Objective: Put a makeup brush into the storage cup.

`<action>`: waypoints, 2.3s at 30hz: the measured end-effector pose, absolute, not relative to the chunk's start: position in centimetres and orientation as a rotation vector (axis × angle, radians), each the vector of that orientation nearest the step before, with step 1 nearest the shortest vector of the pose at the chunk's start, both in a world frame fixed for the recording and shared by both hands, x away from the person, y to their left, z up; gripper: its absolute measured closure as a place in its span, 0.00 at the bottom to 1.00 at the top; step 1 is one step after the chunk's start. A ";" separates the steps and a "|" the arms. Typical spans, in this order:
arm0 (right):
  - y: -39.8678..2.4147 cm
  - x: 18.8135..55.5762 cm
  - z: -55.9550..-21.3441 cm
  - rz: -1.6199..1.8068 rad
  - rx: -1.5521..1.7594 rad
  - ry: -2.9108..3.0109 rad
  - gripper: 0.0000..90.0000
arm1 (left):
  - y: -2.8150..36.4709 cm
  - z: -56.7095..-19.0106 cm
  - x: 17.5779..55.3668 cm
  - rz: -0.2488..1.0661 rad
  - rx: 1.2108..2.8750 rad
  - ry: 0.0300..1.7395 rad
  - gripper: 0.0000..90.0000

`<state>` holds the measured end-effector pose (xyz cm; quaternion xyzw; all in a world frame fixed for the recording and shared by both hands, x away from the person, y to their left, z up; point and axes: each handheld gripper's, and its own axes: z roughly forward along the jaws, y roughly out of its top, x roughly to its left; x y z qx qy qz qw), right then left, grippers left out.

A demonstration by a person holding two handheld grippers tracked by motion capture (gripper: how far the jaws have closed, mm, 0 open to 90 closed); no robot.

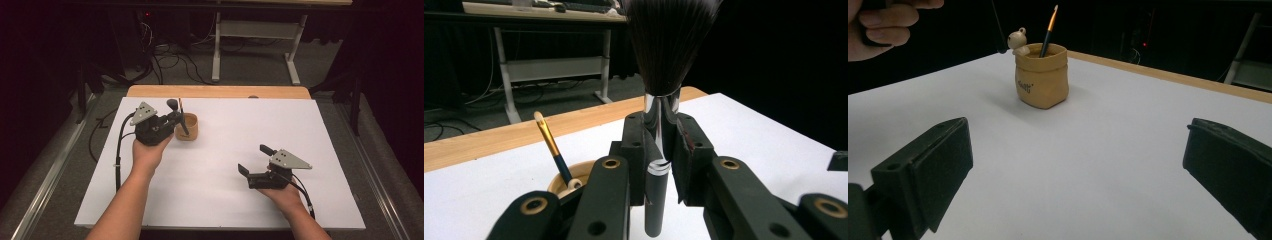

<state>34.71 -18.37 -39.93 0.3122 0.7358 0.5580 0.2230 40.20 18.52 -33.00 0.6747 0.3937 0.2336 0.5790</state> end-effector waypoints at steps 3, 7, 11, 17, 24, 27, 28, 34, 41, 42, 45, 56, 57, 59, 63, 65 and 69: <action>-18.4 34.7 -39.9 1.544 0.859 2.031 0.01 | 18.5 -32.9 40.6 0.554 1.582 0.927 0.86; -18.4 34.7 -39.9 1.545 0.861 2.031 0.01 | 18.6 -32.7 41.2 0.555 1.571 0.939 0.86; -18.4 34.7 -39.9 1.545 0.862 2.032 0.01 | 18.6 -32.7 41.8 0.562 1.579 0.946 0.86; -18.4 34.7 -39.9 1.546 0.868 2.028 0.01 | 18.5 -32.5 42.7 0.579 1.583 0.955 0.86; -18.4 34.7 -40.0 1.542 0.869 2.034 0.01 | 18.2 -32.9 43.3 0.599 1.574 0.964 0.86; -18.4 34.7 -40.0 1.545 0.874 2.034 0.01 | 18.1 -33.1 43.6 0.595 1.577 0.973 0.86; -18.4 34.7 -40.0 1.545 0.873 2.032 0.01 | 18.0 -33.2 43.6 0.596 1.578 0.977 0.86; -18.4 34.7 -40.0 1.539 0.882 2.034 0.01 | 18.0 -33.6 44.0 0.592 1.588 0.990 0.86; -18.5 34.8 -40.0 1.545 0.872 2.031 0.01 | 17.6 -34.0 44.3 0.587 1.596 0.995 0.86; -18.5 34.8 -40.0 1.541 0.874 2.031 0.01 | 17.6 -34.0 44.3 0.585 1.599 0.996 0.86; -18.5 34.8 -40.0 1.545 0.877 2.033 0.01 | 17.5 -34.2 44.4 0.588 1.606 0.999 0.86; -18.4 34.7 -40.0 1.550 0.874 2.031 0.01 | 17.1 -34.8 44.9 0.590 1.629 1.013 0.86; -18.4 34.7 -40.0 1.550 0.873 2.032 0.01 | 17.1 -34.9 44.9 0.590 1.632 1.013 0.86; -18.4 34.7 -40.0 1.548 0.871 2.033 0.01 | 17.0 -34.9 44.9 0.590 1.639 1.012 0.86; -18.4 34.6 -40.0 1.553 0.872 2.033 0.01 | 16.8 -35.1 45.0 0.592 1.653 1.015 0.86; -18.4 34.6 -40.0 1.552 0.872 2.034 0.01 | 16.6 -35.2 45.1 0.599 1.665 1.015 0.86; -18.3 34.6 -40.0 1.549 0.869 2.035 0.01 | 16.5 -35.4 45.1 0.606 1.683 1.021 0.86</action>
